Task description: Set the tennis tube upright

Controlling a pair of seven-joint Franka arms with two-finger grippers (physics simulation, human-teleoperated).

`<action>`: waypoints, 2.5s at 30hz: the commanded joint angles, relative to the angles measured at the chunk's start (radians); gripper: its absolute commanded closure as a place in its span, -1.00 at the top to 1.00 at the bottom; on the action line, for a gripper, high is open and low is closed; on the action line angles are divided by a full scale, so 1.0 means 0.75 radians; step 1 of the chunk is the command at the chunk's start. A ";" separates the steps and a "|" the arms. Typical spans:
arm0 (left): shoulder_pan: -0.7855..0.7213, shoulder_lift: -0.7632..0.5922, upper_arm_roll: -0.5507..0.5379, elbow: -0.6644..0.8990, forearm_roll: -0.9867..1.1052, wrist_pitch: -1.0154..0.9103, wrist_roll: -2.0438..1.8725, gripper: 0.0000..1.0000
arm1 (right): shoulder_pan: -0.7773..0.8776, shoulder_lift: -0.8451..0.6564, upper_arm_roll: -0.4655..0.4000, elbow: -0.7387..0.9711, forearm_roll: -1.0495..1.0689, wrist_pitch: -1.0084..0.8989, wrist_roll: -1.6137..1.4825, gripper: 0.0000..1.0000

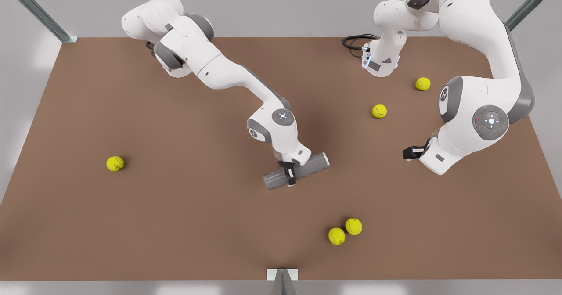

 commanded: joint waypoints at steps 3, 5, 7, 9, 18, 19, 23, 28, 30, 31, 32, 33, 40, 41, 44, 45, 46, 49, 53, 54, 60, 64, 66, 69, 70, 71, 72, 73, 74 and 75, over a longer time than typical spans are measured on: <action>0.000 -0.001 0.000 0.000 0.000 -0.006 -0.056 1.00 | 0.017 0.003 -0.002 -0.006 0.152 0.060 0.024 0.47; 0.000 -0.003 -0.004 0.000 0.000 -0.006 -0.064 1.00 | 0.019 0.003 -0.014 -0.014 0.503 0.058 0.093 0.47; 0.000 -0.003 -0.006 0.000 0.000 -0.006 -0.064 1.00 | 0.017 0.003 -0.016 -0.029 0.614 -0.003 0.379 0.47; 0.000 -0.001 -0.006 0.000 0.000 -0.006 -0.066 1.00 | 0.017 0.005 -0.016 -0.049 0.704 -0.018 0.412 0.47; -0.012 0.003 -0.008 0.000 0.006 -0.006 -0.090 1.00 | 0.011 0.003 -0.041 -0.106 0.698 -0.110 0.412 0.55; -0.012 0.001 -0.008 0.000 0.006 -0.006 -0.090 1.00 | 0.011 0.008 -0.041 -0.106 0.696 -0.110 0.414 0.69; -0.012 0.003 -0.008 0.000 0.008 -0.006 -0.103 1.00 | 0.011 0.003 -0.043 -0.108 0.690 -0.107 0.412 1.00; -0.016 0.003 -0.008 0.000 0.008 -0.006 -0.123 1.00 | 0.009 -0.005 -0.043 -0.106 0.680 -0.107 0.404 1.00; -0.016 0.003 -0.008 0.000 0.008 -0.006 -0.123 1.00 | 0.005 -0.048 -0.043 -0.104 0.680 -0.134 0.406 1.00; -0.016 0.003 -0.008 0.000 0.008 -0.006 -0.123 1.00 | 0.001 -0.078 -0.043 -0.104 0.678 -0.138 0.406 1.00; -0.018 0.005 -0.008 0.000 0.008 -0.006 -0.123 1.00 | -0.001 -0.099 -0.041 -0.104 0.678 -0.142 0.406 1.00; -0.018 0.003 -0.008 0.002 0.008 -0.006 -0.123 1.00 | -0.005 -0.123 -0.041 -0.100 0.678 -0.179 0.406 1.00; -0.454 0.136 -0.012 0.119 -0.031 0.010 -1.315 1.00 | -0.402 -0.743 -0.315 -0.104 0.446 -1.259 0.729 1.00; -0.515 0.216 -0.014 0.188 -0.033 0.017 -1.628 1.00 | -0.474 -0.798 -0.325 -0.104 0.367 -1.324 0.764 1.00; -0.538 0.365 -0.023 0.262 -0.137 0.229 -2.326 1.00 | -0.617 -1.039 -0.391 -0.106 0.365 -1.533 0.870 1.00; -0.538 0.396 -0.023 0.262 -0.137 0.272 -2.546 1.00 | -0.637 -1.109 -0.391 -0.108 0.367 -1.588 0.926 1.00; -0.538 0.416 -0.023 0.260 -0.137 0.348 -2.718 1.00 | -0.654 -1.164 -0.395 -0.108 0.369 -1.633 0.926 1.00; -0.540 0.459 -0.023 0.250 -0.139 0.440 -2.884 1.00 | -0.668 -1.214 -0.454 -0.106 0.418 -1.656 0.924 1.00; -0.538 0.449 -0.025 0.135 -0.155 0.610 -2.702 1.00 | -0.674 -1.150 -0.477 -0.102 0.450 -1.727 0.926 1.00; -0.538 0.447 -0.025 0.098 -0.166 0.646 -2.655 1.00 | -0.686 -1.103 -0.491 -0.098 0.463 -1.729 0.928 1.00; -0.538 0.445 -0.019 -0.039 -0.164 0.694 -2.437 1.00 | -0.686 -1.093 -0.495 -0.098 0.469 -1.719 0.926 1.00; -0.564 0.386 -0.021 -0.184 -0.164 0.738 -2.367 1.00 | -0.688 -1.091 -0.495 -0.098 0.471 -1.719 0.926 1.00; -0.583 0.345 -0.021 -0.294 -0.157 0.833 -2.365 1.00 | -0.688 -1.089 -0.497 -0.098 0.471 -1.719 0.926 1.00; -0.620 0.351 -0.021 -0.331 -0.147 0.861 -2.324 1.00 | -0.688 -1.081 -0.495 -0.098 0.471 -1.719 0.926 1.00; -0.626 0.359 -0.021 -0.331 -0.147 0.874 -2.324 1.00 | -0.688 -1.081 -0.495 -0.098 0.473 -1.719 0.926 1.00; -0.638 0.369 -0.021 -0.331 -0.147 0.884 -2.324 1.00 | -0.688 -1.081 -0.495 -0.098 0.473 -1.719 0.926 1.00; -0.648 0.375 -0.021 -0.331 -0.147 0.892 -2.326 1.00 | -0.688 -1.081 -0.495 -0.098 0.473 -1.719 0.926 1.00; -0.652 0.386 -0.021 -0.331 -0.147 0.892 -2.326 1.00 | -0.688 -1.081 -0.495 -0.098 0.473 -1.719 0.926 1.00; -0.661 0.392 -0.021 -0.331 -0.147 0.892 -2.326 1.00 | -0.688 -1.081 -0.495 -0.098 0.475 -1.719 0.926 1.00; -0.679 0.402 -0.019 -0.341 -0.147 0.894 -2.326 1.00 | -0.688 -1.079 -0.495 -0.098 0.475 -1.719 0.926 1.00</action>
